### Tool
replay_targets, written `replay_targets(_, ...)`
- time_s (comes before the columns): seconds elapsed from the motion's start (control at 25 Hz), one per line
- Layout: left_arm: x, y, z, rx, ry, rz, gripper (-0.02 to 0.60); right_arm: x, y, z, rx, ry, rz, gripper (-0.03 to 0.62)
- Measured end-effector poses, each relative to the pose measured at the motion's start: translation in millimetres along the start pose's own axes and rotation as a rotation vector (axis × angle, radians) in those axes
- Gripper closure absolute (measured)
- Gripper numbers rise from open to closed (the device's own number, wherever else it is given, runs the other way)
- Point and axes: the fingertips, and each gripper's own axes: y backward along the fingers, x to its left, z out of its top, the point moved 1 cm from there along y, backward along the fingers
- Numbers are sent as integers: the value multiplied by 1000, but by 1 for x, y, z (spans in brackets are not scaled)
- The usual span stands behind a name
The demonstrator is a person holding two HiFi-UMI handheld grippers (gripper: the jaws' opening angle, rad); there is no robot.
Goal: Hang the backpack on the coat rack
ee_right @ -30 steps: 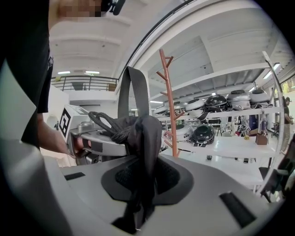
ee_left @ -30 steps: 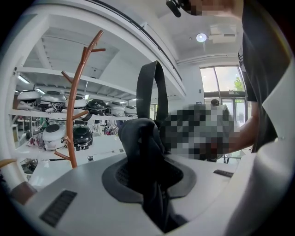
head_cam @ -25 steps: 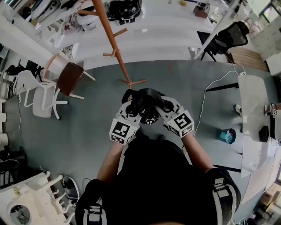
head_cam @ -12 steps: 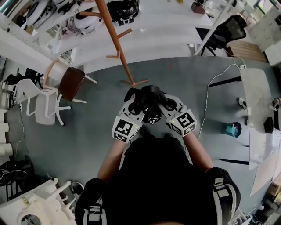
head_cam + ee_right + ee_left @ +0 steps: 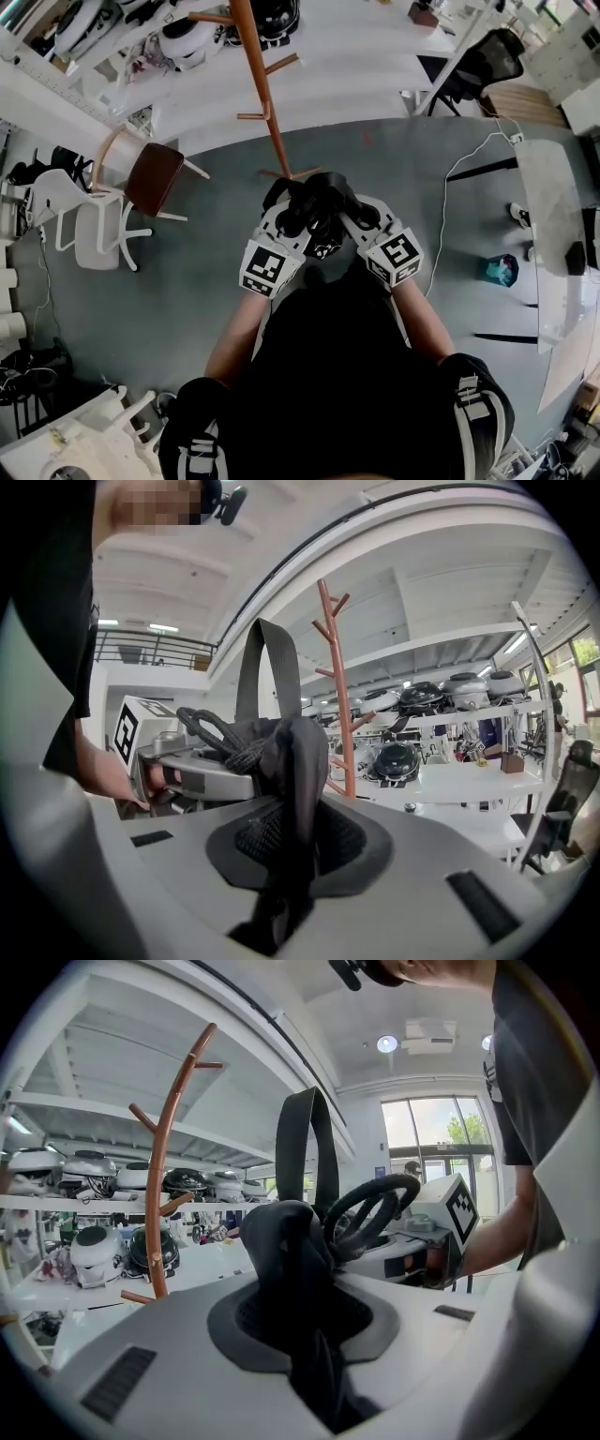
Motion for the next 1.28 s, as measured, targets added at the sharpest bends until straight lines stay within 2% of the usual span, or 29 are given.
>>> replay_targets(0.24,9,7,3,-13,-7,19,495,4,-9,7,-15,12,17,520)
replay_targets(0.52,26,-6,5,-2,-2,54,495,-12,-25,12,-18,22,62,520)
replay_targets(0.84,54,-49,18,-2,24,114,495,-62,-49,24,9,33,130,520)
replay_targets(1.0,80,-74,33,-16,47,172,495,-93,-70,42,26,52,190,520)
replay_targets(1.28,117,-121,39,0,93,252,495,-148,-105,52,53,71,273,520)
